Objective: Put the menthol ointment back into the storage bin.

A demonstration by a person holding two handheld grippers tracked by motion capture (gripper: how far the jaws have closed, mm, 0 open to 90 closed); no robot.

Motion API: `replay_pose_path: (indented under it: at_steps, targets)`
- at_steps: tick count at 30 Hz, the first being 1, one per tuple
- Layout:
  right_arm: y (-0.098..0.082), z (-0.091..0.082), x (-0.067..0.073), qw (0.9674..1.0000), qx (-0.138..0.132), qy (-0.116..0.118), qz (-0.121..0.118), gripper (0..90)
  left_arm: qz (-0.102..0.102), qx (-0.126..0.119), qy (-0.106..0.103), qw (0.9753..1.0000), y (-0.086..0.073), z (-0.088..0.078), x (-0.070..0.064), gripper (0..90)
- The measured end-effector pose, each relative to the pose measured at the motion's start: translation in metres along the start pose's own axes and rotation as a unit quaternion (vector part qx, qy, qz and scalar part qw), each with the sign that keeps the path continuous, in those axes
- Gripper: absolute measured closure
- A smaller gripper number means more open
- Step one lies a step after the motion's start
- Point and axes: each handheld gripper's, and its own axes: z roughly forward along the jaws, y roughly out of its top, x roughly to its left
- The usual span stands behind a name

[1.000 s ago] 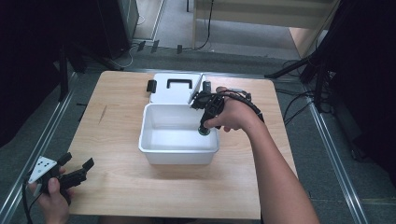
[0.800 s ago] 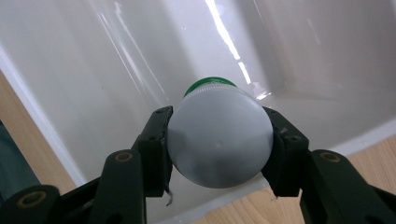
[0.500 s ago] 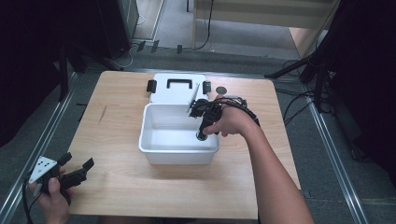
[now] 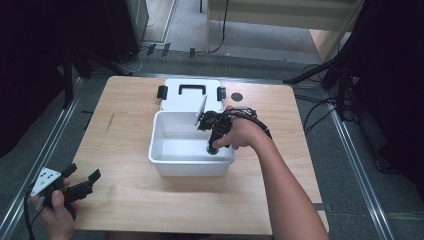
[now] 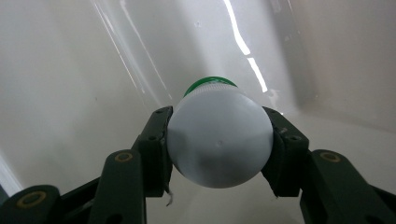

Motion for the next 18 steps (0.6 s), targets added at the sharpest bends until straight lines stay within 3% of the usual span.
replay_pose_path:
  at_steps: [18]
  targets:
    - [0.003,0.018,0.002,0.9999,0.011,0.004,0.000,51.3,-0.002,0.003,0.001,1.0000,0.000,0.001,0.000,8.2]
